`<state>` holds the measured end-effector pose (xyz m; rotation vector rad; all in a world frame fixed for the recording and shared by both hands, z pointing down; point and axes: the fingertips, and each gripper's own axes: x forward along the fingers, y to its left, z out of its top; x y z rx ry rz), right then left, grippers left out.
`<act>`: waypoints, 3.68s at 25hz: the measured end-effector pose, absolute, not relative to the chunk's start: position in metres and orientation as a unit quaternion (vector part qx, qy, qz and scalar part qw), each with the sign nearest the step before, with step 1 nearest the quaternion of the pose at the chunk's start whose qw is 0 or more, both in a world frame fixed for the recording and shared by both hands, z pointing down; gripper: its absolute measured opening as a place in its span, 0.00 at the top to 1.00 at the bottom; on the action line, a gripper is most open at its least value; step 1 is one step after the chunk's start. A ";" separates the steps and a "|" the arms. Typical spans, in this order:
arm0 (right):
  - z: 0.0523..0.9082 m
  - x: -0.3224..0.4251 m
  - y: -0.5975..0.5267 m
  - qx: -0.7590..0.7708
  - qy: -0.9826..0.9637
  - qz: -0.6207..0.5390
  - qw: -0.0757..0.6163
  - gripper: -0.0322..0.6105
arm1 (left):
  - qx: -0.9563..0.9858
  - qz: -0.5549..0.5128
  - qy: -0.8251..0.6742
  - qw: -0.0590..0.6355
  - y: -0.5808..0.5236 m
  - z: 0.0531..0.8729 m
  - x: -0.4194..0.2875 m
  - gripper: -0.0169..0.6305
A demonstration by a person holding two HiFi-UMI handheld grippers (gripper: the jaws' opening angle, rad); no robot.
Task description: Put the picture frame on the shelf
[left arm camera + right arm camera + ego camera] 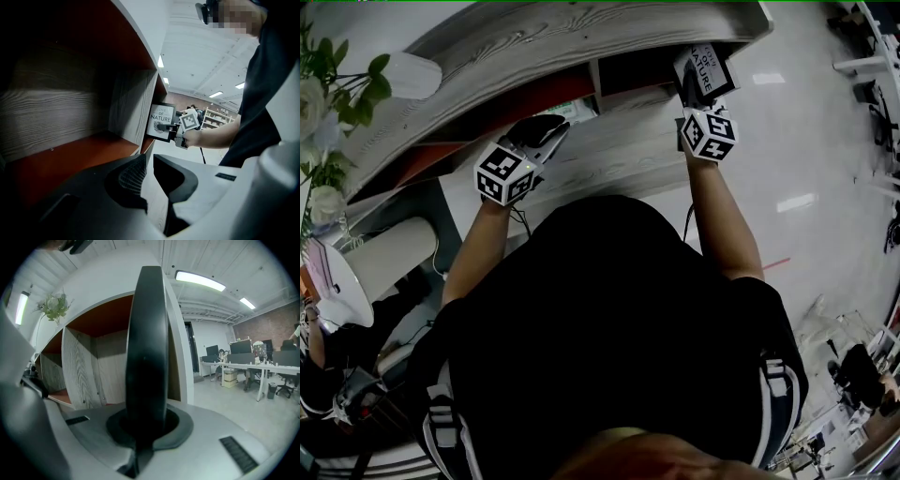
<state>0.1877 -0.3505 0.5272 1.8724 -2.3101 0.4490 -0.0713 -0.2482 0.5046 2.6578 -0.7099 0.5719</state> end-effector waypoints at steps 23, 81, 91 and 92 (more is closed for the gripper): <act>0.532 0.184 -0.386 0.630 -0.760 0.139 0.073 0.91 | 0.933 0.205 -0.245 0.165 -0.248 0.507 -0.061 0.89; 0.536 0.182 -0.409 0.643 -0.747 0.161 0.053 0.91 | 0.931 0.209 -0.242 0.178 -0.250 0.516 -0.063 0.89; 0.541 0.181 -0.407 0.635 -0.750 0.180 0.046 0.82 | 0.929 0.213 -0.241 0.184 -0.248 0.517 -0.060 0.89; 0.542 0.181 -0.407 0.634 -0.750 0.182 0.046 0.81 | 0.929 0.213 -0.240 0.184 -0.248 0.518 -0.060 0.89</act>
